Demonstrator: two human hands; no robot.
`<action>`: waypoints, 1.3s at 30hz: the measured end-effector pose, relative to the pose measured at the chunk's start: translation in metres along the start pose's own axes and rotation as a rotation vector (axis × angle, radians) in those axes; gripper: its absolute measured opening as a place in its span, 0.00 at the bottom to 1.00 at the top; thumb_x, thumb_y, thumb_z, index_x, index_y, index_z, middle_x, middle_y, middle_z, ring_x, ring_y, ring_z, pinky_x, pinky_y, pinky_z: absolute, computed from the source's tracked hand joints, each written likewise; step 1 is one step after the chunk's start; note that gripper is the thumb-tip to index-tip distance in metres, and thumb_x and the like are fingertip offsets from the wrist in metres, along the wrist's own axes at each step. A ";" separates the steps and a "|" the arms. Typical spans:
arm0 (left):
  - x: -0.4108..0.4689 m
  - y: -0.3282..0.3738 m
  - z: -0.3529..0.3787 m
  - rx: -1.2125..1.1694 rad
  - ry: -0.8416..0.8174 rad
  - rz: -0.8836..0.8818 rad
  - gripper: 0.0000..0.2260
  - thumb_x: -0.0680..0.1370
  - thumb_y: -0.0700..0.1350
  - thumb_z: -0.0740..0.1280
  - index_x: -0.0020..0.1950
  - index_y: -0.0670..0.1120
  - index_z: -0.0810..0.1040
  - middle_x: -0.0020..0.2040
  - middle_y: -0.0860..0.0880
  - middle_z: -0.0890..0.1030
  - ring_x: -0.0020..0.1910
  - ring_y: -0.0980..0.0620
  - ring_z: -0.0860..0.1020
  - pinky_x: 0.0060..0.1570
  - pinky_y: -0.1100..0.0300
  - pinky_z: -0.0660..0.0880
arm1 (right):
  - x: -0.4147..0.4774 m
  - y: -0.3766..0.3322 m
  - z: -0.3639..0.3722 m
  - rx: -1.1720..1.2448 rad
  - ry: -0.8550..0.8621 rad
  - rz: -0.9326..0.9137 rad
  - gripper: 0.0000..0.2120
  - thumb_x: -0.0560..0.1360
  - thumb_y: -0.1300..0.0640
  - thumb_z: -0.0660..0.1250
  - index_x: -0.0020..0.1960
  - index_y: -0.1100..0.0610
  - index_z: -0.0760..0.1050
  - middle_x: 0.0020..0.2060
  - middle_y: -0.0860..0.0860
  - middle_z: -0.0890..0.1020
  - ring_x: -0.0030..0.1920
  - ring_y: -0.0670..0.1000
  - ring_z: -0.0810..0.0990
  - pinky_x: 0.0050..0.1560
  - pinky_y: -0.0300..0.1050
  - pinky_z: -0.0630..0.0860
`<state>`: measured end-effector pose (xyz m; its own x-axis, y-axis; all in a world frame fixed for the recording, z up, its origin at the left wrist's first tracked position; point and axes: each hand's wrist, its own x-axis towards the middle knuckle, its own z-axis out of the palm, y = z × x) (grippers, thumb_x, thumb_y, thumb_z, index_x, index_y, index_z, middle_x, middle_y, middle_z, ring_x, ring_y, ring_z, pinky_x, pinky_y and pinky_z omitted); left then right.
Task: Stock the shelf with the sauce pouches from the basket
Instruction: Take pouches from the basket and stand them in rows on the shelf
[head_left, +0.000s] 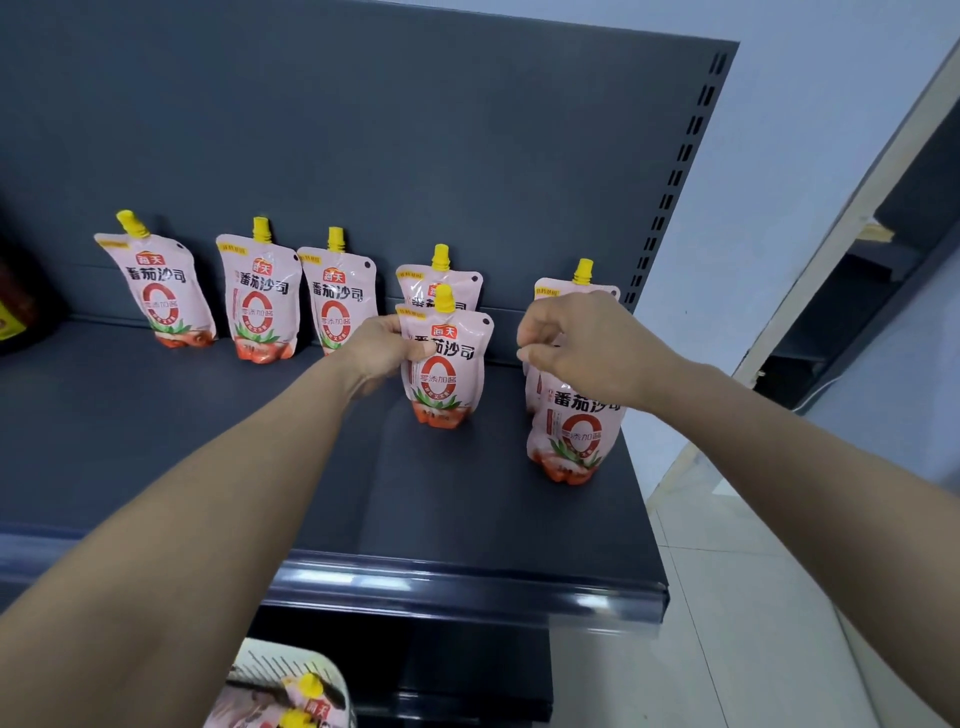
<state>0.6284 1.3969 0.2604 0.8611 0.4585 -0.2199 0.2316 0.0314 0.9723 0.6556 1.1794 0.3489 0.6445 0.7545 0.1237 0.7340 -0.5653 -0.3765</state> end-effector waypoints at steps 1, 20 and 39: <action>-0.001 0.001 0.000 0.003 -0.011 -0.005 0.15 0.75 0.30 0.64 0.62 0.36 0.75 0.61 0.37 0.78 0.54 0.44 0.78 0.53 0.52 0.74 | -0.002 -0.001 0.001 -0.003 -0.005 0.001 0.07 0.76 0.58 0.66 0.51 0.60 0.79 0.49 0.53 0.84 0.52 0.53 0.81 0.57 0.52 0.77; -0.125 -0.012 -0.058 0.942 0.224 0.547 0.14 0.74 0.38 0.66 0.60 0.39 0.74 0.59 0.41 0.77 0.57 0.43 0.75 0.56 0.57 0.70 | -0.035 -0.084 0.050 -0.127 -0.086 -0.197 0.07 0.76 0.57 0.66 0.51 0.59 0.79 0.49 0.53 0.83 0.53 0.55 0.79 0.55 0.52 0.76; -0.288 -0.256 -0.173 1.169 -0.065 -0.266 0.17 0.75 0.42 0.64 0.65 0.44 0.71 0.63 0.43 0.76 0.60 0.43 0.75 0.59 0.50 0.73 | -0.108 -0.154 0.351 -0.325 -0.866 -0.175 0.15 0.72 0.68 0.59 0.29 0.57 0.61 0.27 0.51 0.65 0.26 0.49 0.64 0.27 0.41 0.59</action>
<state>0.2424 1.4106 0.0883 0.7371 0.5135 -0.4392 0.6478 -0.7219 0.2432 0.3977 1.3020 0.0717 0.2312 0.7491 -0.6208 0.9134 -0.3868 -0.1266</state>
